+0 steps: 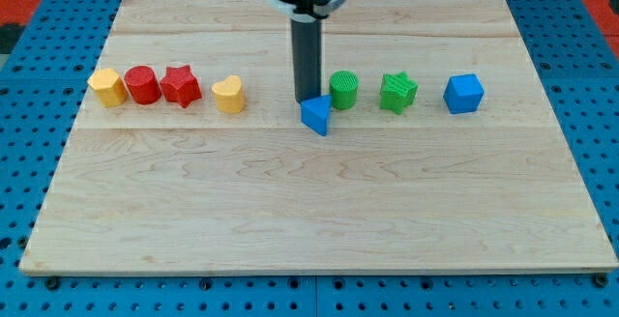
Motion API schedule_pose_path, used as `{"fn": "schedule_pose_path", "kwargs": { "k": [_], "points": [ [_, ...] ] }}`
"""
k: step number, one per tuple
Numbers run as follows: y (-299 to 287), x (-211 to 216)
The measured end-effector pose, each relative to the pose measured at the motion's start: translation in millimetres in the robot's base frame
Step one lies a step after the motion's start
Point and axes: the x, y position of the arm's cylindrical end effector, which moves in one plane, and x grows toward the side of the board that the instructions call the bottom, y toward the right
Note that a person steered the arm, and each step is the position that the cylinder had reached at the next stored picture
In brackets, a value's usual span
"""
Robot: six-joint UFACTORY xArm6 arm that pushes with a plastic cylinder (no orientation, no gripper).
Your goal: Move the blue triangle below blue cube
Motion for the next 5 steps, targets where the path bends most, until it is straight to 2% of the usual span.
{"fn": "schedule_pose_path", "kwargs": {
  "k": [2,5],
  "points": [
    [12,25],
    [13,31]
  ]
}}
